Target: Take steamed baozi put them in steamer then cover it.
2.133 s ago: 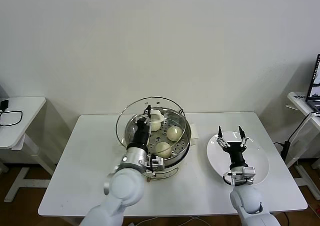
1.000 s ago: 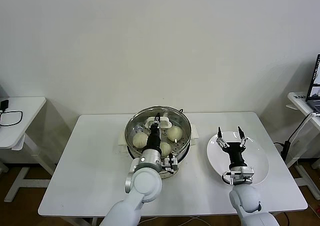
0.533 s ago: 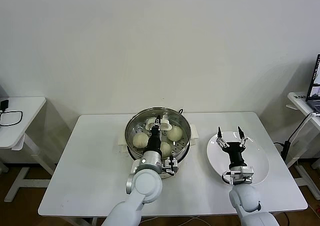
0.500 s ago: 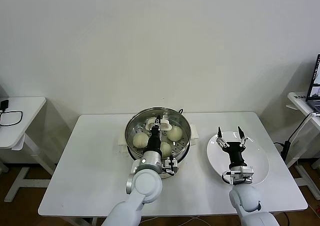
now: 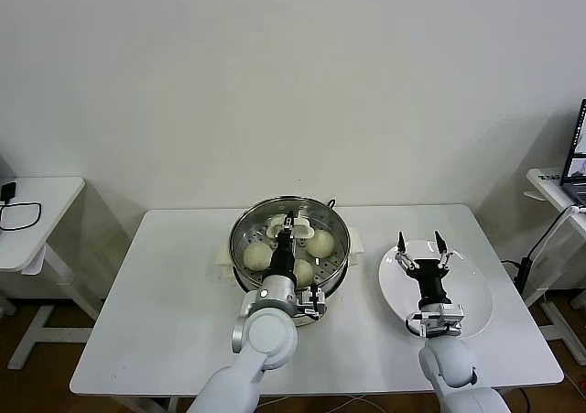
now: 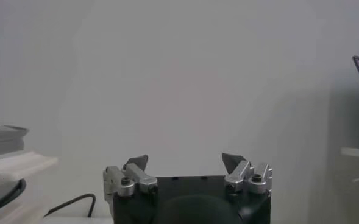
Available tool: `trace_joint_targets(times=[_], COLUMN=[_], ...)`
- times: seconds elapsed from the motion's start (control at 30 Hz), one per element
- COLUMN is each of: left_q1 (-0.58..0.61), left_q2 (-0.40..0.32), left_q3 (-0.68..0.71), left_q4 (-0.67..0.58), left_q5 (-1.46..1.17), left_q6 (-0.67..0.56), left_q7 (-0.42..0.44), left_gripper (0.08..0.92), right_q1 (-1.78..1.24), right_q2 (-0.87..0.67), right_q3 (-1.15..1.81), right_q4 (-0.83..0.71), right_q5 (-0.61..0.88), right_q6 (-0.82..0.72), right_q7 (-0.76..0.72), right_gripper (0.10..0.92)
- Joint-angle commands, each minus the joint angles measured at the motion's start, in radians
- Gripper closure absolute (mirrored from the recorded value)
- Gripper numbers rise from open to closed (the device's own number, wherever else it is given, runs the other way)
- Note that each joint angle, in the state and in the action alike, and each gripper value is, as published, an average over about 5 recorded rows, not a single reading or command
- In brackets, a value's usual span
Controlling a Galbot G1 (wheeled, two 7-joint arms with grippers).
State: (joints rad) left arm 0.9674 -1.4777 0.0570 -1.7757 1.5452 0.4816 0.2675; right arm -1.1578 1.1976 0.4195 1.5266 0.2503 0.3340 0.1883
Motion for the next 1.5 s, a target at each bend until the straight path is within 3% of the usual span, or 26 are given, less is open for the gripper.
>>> trace_joint_targets(times=[0.03,0.5,0.87,1.1,1.27,1.4,1.5], left_q1=[0.001,0.015,0.089,0.178,0.262,0.337,0.366], left_q2=[-0.001,0.002,0.047,0.110,0.131,0.141,0.138], left_q3=[-0.003,-0.010,0.007,-0.003,-0.104,-0.243,-0.373], left_q4=[0.015,-0.002,-0.160,-0.311,-0.433,-0.478,-0.444], left_q5=[0.006,0.008,-0.044,-0.137,-0.348,-0.646,-0.961], left_q6=[-0.006,-0.011,0.000,-0.001,-0.025,-0.075,-0.161], left_q7=[-0.011,-0.004,0.003,-0.014,-0.111,-0.268,-0.400], left_gripper=[0.813,0.782,0.474,0.332,0.207,0.179,0.178], right_q1=[-0.002,-0.003,-0.002,0.001,-0.015,-0.038,-0.052], right_q2=[0.002,0.001,0.000,-0.002,-0.011,-0.022,-0.029], right_q3=[-0.001,-0.001,-0.001,0.001,0.000,-0.001,0.001], right_q4=[-0.001,0.001,-0.001,-0.003,0.016,0.042,0.060], right_q5=[-0.001,0.000,0.000,0.003,0.057,0.116,0.149], right_q6=[0.001,0.002,0.002,0.000,-0.029,-0.060,-0.074], right_q7=[0.000,-0.002,-0.003,-0.003,-0.018,-0.031,-0.040], right_gripper=[0.203,0.203,0.203,0.203,0.203,0.203,0.203])
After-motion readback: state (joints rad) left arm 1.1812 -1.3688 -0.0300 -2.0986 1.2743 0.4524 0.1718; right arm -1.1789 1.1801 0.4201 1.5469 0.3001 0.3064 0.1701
